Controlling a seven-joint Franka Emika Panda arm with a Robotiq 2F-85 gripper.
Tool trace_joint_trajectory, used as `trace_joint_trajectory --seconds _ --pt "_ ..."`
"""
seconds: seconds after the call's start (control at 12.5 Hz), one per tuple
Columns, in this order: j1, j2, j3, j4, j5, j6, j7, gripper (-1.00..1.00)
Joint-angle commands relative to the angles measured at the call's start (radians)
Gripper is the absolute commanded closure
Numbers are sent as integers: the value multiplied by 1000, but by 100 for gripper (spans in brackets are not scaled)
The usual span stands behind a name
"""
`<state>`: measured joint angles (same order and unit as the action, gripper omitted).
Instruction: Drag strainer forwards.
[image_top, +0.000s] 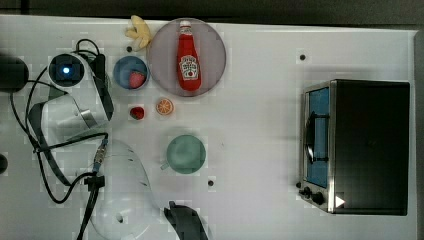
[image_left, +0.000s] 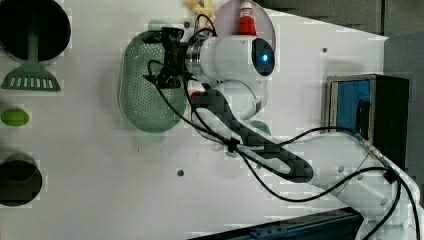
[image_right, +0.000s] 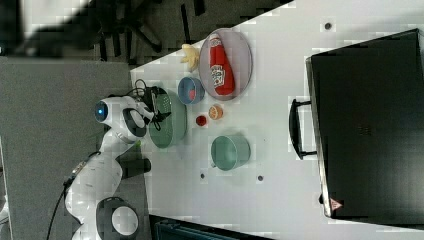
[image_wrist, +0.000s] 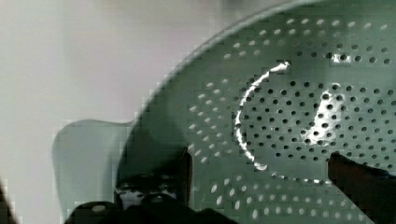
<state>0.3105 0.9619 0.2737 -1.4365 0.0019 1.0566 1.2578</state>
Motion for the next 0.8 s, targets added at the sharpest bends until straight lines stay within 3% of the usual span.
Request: trace_joint_trajectory --seconds 0.08,0.48,0.8 --pt "-7 34 -2 121 8 -12 39 -100" --pt "-9 35 -7 230 8 -31 39 -100" --pt "-21 -64 -10 238 5 -177 -10 -100"
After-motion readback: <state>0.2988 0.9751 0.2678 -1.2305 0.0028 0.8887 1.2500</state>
